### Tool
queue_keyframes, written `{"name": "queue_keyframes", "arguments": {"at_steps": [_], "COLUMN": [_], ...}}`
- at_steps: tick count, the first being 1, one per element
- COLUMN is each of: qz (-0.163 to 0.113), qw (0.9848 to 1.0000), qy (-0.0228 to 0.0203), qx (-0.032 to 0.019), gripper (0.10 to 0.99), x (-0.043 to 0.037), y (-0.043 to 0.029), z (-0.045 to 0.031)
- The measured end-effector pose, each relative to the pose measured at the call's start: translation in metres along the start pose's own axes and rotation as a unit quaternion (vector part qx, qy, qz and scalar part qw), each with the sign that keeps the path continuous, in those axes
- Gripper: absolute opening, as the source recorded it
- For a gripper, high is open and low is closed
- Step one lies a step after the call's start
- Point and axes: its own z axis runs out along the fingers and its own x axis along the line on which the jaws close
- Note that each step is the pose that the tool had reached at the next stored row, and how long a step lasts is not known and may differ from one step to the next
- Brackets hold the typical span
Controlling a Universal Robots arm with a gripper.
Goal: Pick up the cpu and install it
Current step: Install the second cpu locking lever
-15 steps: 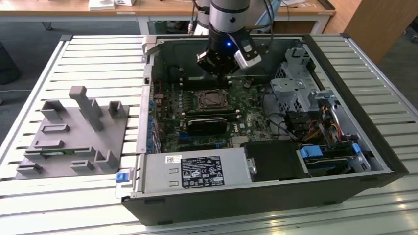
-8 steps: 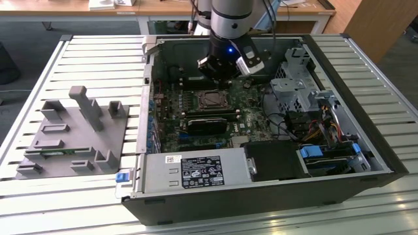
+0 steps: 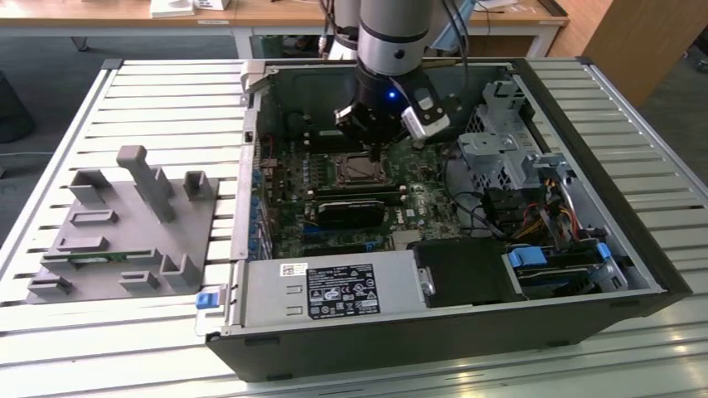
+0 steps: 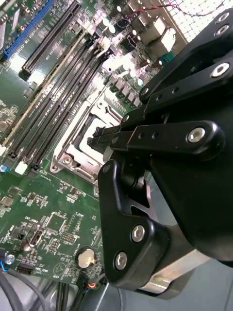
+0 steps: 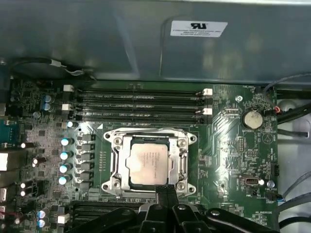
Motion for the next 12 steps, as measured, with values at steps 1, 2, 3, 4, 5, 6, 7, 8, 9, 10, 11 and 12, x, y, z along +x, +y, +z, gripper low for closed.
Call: {"name": "queue_keyframes", "arguments": {"at_steps": [1, 2, 3, 4, 5, 6, 7, 8, 9, 10, 11, 12], "qz": [0.0, 0.0, 0.0, 0.0, 0.0, 0.0, 0.0, 0.0, 0.0, 0.0, 0.0, 0.0], "qw": [1.0, 1.0, 1.0, 1.0, 1.0, 1.0, 1.0, 1.0, 1.0, 1.0, 1.0, 1.0], "qy": [0.0002, 0.0003, 0.0004, 0.0005, 0.0006, 0.0007, 0.0009, 0.0009, 0.0009, 0.0009, 0.001, 0.001], "qx": [0.0001, 0.0, 0.0, 0.0, 0.0, 0.0, 0.0, -0.0001, -0.0001, 0.0, 0.0, 0.0], "gripper": [0.106, 0.106, 0.106, 0.106, 0.106, 0.106, 0.106, 0.106, 0.106, 0.106, 0.106, 0.106], "x": [0.0009, 0.0019, 0.0025, 0.0028, 0.003, 0.0032, 0.0034, 0.0036, 0.0042, 0.0058, 0.0078, 0.0098], "y": [-0.0003, -0.0007, -0.0016, -0.0032, -0.0051, -0.0075, -0.0101, -0.0126, -0.0142, -0.015, -0.0155, -0.0159], "z": [0.0003, 0.0006, 0.0008, 0.0008, 0.0008, 0.0008, 0.0008, 0.0008, 0.001, 0.0012, 0.0014, 0.0016]}}
